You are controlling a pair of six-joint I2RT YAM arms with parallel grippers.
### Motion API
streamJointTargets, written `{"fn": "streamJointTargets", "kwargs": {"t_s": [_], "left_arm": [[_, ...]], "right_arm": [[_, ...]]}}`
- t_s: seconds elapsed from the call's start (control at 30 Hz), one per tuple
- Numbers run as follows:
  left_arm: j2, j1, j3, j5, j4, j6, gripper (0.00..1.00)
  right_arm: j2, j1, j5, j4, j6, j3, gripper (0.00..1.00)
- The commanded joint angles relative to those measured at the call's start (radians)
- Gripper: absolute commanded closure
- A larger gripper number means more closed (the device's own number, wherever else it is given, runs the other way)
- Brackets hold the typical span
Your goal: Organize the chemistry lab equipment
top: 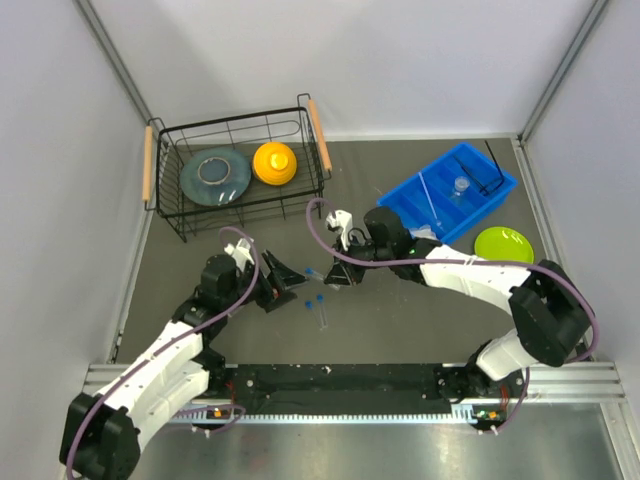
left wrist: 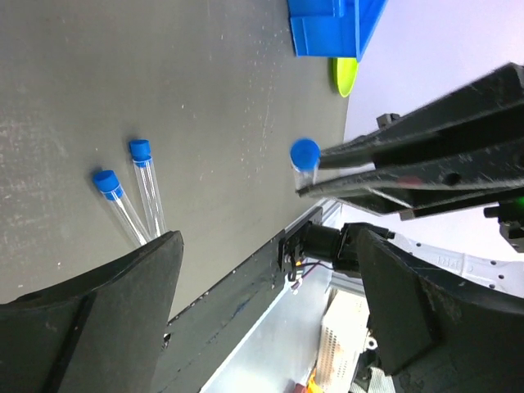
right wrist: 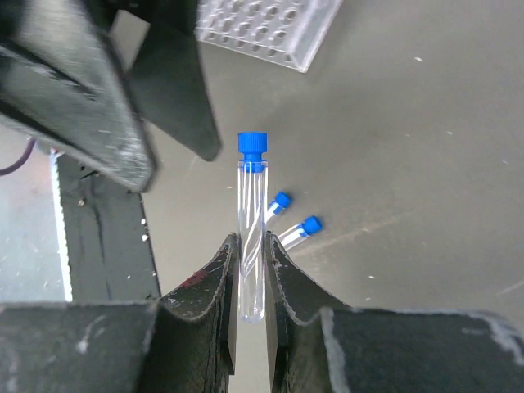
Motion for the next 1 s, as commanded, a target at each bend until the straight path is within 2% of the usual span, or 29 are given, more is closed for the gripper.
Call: {"fn": "streamJointTargets", "kwargs": {"t_s": [0.0, 0.2, 0.33, 0.4, 0.67, 0.97], "left_arm": [[0.052, -0.037, 0.038, -0.039, 0.115, -0.02, 0.1], [0.08, -0.053, 0.042, -0.028, 0.155, -0.036, 0.17], [0.078, -0.056, 0.041, -0.013, 0.156, -0.04, 0.32], [0.066, -0.057, 0.035, -0.008, 0.156, -0.046, 0.35], [0.012, -0.064, -0.002, -0.001, 0.15, -0.076, 0.42], [-0.006, -0.084, -0.036, -0.025, 0.191, -0.11, 0.45]], "right_arm": [[-0.049, 0.041, -0.121, 0.006, -0.055, 0.0, 0.87], [-0.039, 0.079, -0.147, -0.005, -0.115, 0.012, 0.87], [-0.036, 0.088, -0.143, -0.036, -0.129, 0.02, 0.87], [-0.033, 0.088, -0.135, -0.037, -0.13, 0.021, 0.87], [-0.026, 0.087, -0.129, -0.04, -0.133, 0.032, 0.87], [-0.016, 0.087, -0.149, -0.033, -0.098, 0.046, 0.87]]}}
